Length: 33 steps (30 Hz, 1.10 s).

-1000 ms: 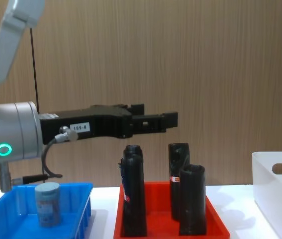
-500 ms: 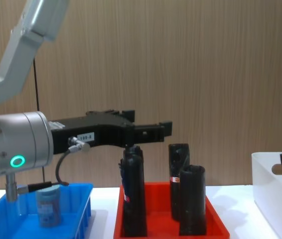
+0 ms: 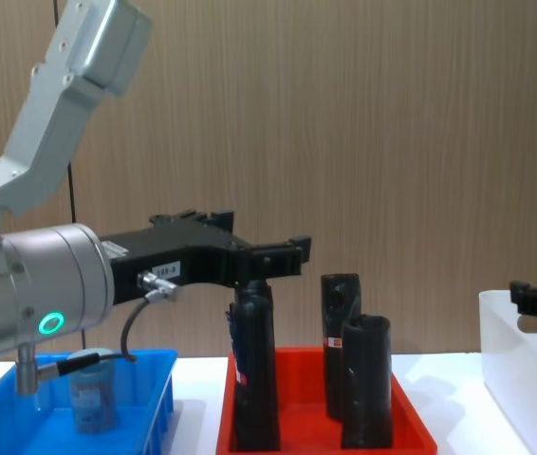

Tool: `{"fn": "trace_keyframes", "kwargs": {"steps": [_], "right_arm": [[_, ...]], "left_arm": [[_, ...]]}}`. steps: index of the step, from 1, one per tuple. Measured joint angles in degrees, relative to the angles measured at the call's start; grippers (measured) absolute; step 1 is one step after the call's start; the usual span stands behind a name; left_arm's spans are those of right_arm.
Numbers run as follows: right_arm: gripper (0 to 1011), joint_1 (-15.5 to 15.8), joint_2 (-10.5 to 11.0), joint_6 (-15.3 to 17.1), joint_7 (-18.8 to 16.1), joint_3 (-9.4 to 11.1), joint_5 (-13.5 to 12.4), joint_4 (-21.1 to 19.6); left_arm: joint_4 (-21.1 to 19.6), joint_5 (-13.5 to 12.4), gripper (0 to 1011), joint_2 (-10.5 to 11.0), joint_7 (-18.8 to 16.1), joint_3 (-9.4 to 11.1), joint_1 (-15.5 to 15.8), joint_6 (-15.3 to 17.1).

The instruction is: Pick the cotton swabs from the blue box and place them into the white box.

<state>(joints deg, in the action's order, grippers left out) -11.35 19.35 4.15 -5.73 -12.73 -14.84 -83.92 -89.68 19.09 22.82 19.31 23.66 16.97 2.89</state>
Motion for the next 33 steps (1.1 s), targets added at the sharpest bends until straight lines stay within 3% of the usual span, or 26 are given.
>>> {"fn": "trace_keyframes", "kwargs": {"steps": [22, 33], "right_arm": [[1002, 10.96, -0.01, -2.03, 1.74, -0.23, -1.53, -15.60], [1002, 12.18, -0.02, -2.23, 1.95, -0.24, -1.65, -17.28]], "left_arm": [[-3.10, -6.62, 1004, -0.79, -16.27, 2.10, -2.96, -1.87], [-3.55, -7.63, 1004, -0.92, -18.64, 2.40, -3.42, -2.15]]}}
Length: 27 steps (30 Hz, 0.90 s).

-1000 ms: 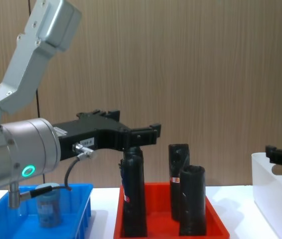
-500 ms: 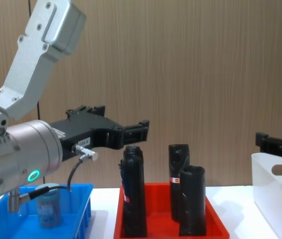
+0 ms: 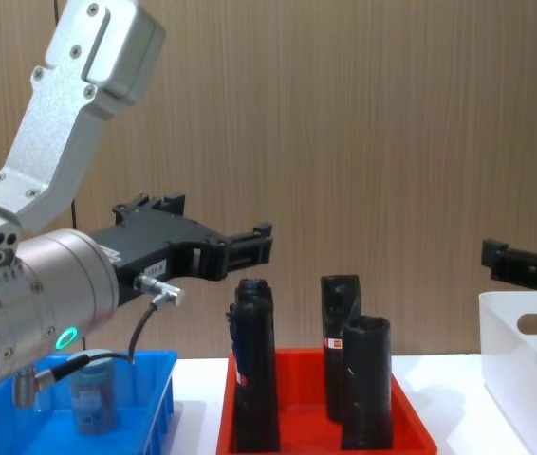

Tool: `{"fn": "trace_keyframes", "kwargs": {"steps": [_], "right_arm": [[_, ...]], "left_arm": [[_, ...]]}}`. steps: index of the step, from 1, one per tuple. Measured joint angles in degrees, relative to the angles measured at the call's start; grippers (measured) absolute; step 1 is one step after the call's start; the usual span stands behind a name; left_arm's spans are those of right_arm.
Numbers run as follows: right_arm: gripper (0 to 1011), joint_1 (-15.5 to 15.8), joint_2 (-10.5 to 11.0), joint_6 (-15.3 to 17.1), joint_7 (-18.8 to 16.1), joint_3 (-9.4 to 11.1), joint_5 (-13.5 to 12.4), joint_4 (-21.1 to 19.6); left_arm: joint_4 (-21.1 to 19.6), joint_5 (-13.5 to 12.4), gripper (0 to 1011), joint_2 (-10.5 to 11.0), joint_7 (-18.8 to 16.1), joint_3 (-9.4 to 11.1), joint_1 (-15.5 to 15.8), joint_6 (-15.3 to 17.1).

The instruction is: Pick the cotton swabs from the blue box and place them into the white box.

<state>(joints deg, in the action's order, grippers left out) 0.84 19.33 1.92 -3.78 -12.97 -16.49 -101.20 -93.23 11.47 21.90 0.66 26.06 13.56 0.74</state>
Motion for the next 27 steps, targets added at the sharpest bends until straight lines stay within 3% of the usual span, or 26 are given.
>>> {"fn": "trace_keyframes", "kwargs": {"steps": [15, 27], "right_arm": [[1001, -0.02, 0.00, 0.07, -0.43, 0.11, -0.12, -0.03], [1002, -0.87, 0.46, 1.90, -5.37, 0.29, -1.11, 0.73]], "left_arm": [[0.00, 0.00, 1004, -0.01, -0.04, -0.02, 0.03, 0.00], [0.04, 0.01, 1004, 0.00, -0.04, -0.04, 0.04, 0.03]]}}
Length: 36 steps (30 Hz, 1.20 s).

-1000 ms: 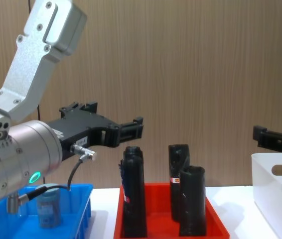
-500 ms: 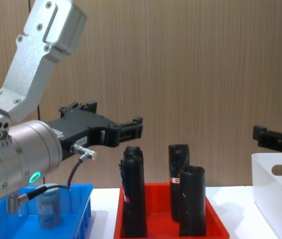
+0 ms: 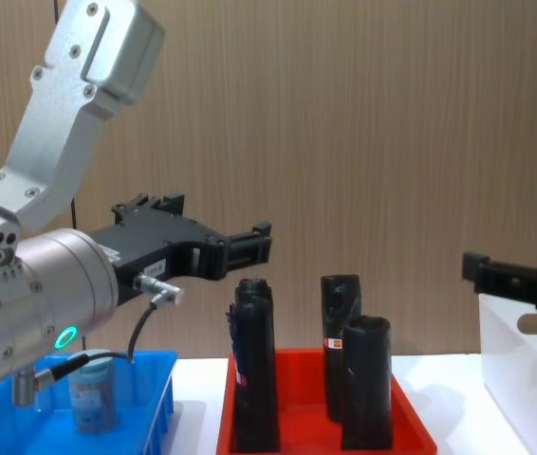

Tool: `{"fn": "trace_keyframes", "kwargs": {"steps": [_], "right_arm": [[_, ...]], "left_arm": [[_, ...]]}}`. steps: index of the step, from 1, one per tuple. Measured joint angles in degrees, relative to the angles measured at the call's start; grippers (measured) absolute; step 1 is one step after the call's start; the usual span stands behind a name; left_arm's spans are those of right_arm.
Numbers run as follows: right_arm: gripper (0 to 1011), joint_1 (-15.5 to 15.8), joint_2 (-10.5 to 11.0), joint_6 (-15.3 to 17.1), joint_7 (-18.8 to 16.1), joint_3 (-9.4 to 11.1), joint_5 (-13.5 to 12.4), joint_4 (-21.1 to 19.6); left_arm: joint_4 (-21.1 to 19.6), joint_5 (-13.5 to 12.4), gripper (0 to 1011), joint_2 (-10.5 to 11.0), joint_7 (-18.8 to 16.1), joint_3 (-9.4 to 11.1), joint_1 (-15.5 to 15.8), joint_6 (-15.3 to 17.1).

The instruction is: Pick the cotton swabs from the blue box and place them into the white box.

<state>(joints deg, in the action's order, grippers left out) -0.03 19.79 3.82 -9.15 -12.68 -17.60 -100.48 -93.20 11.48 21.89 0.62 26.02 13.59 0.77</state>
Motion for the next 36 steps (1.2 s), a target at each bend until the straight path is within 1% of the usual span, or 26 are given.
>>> {"fn": "trace_keyframes", "kwargs": {"steps": [4, 10, 16, 21, 22, 23, 36], "right_arm": [[1002, -0.76, 0.03, 1.14, -2.84, -0.08, -0.13, 0.90], [1002, -2.08, -0.24, 2.49, -6.06, -0.40, -0.08, 2.49], [1002, -4.17, -1.09, 3.82, -9.20, -1.00, 1.00, 5.12], [1002, -6.26, -2.06, 4.65, -11.22, -1.54, 2.40, 7.84], [1002, -6.26, -2.06, 4.65, -11.22, -1.54, 2.40, 7.84], [1002, -6.99, -2.40, 4.85, -11.88, -1.73, 2.85, 8.79], [1002, -11.87, -5.00, 5.43, -14.94, -3.15, 6.09, 15.62]], "left_arm": [[0.02, 0.00, 1004, 0.00, 0.00, 0.00, 0.00, 0.02], [0.02, 0.00, 1004, 0.00, 0.00, 0.00, 0.00, 0.03], [0.02, 0.00, 1004, 0.00, 0.00, 0.00, 0.00, 0.03], [0.02, 0.00, 1004, 0.00, 0.01, 0.00, 0.00, 0.03], [0.03, 0.00, 1004, 0.00, 0.01, 0.00, 0.00, 0.03], [0.02, 0.00, 1004, 0.00, 0.01, 0.00, 0.00, 0.03], [0.03, 0.00, 1004, 0.00, 0.01, 0.01, 0.00, 0.02]]}}
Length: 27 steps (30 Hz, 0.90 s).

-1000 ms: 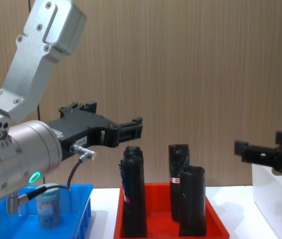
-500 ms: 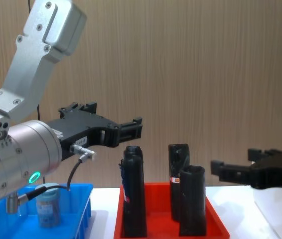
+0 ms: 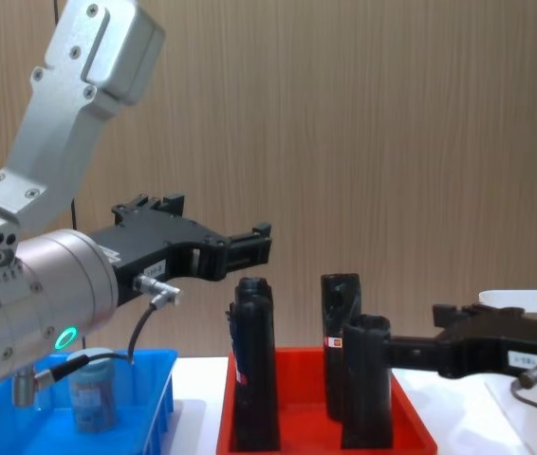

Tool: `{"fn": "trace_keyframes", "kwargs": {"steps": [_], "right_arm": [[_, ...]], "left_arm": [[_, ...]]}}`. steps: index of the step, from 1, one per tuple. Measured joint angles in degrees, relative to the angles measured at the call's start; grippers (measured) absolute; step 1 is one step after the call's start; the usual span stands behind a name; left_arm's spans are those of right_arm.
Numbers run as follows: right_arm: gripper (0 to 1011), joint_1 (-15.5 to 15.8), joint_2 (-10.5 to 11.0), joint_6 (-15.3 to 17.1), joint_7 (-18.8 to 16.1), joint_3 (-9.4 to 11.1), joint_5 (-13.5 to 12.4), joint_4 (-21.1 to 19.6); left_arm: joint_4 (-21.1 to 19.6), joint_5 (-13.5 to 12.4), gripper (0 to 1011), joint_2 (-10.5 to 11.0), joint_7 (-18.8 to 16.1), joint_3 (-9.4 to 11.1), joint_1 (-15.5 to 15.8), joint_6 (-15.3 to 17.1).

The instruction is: Pick the cotton swabs from the blue box and place them into the white box.

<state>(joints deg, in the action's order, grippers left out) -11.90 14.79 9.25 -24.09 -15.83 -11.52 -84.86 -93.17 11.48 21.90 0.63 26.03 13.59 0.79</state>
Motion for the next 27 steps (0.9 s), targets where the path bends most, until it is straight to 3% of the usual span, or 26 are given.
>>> {"fn": "trace_keyframes", "kwargs": {"steps": [27], "right_arm": [[1002, -7.63, -4.82, -0.18, -1.17, -2.62, 4.33, 11.09]], "left_arm": [[0.00, 0.00, 1004, 0.00, 0.00, 0.00, 0.00, 0.00]]}}
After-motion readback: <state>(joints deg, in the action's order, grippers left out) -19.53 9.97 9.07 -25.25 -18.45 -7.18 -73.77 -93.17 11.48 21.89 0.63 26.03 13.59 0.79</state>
